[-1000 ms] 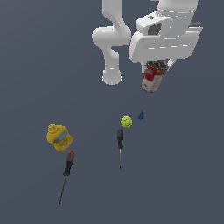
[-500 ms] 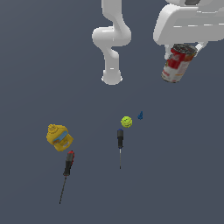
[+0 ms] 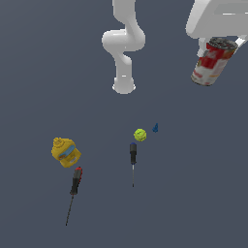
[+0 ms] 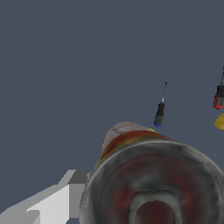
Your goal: Pick up a designated object from a clutter of objects.
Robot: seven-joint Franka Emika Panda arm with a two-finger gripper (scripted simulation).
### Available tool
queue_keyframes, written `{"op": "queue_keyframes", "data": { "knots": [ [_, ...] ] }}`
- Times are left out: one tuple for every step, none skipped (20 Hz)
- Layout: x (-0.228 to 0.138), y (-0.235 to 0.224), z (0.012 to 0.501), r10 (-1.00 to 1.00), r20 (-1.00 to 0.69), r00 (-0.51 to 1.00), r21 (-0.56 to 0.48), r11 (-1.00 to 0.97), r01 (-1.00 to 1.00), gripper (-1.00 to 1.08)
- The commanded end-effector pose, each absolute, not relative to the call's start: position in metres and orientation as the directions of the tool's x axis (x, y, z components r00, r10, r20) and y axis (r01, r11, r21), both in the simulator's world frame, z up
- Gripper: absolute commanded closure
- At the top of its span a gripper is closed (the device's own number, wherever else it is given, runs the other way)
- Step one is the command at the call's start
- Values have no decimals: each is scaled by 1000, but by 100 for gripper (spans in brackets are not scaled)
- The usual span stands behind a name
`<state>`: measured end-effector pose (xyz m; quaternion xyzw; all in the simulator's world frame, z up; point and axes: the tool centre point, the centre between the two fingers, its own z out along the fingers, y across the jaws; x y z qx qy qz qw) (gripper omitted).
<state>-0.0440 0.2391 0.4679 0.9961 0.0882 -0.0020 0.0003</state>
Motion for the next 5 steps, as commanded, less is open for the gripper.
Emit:
{"op": "queue_keyframes", "data": {
  "knots": [
    [-43,242,473,175,0,985,0,-985,175,108],
    [-42,243,473,175,0,985,0,-985,175,108],
    [-42,243,474,175,0,985,0,-985,175,108],
    [-42,243,474,175,0,985,0,-985,175,108],
    [-42,243,474,175,0,985,0,-985,175,108]
  ]
}}
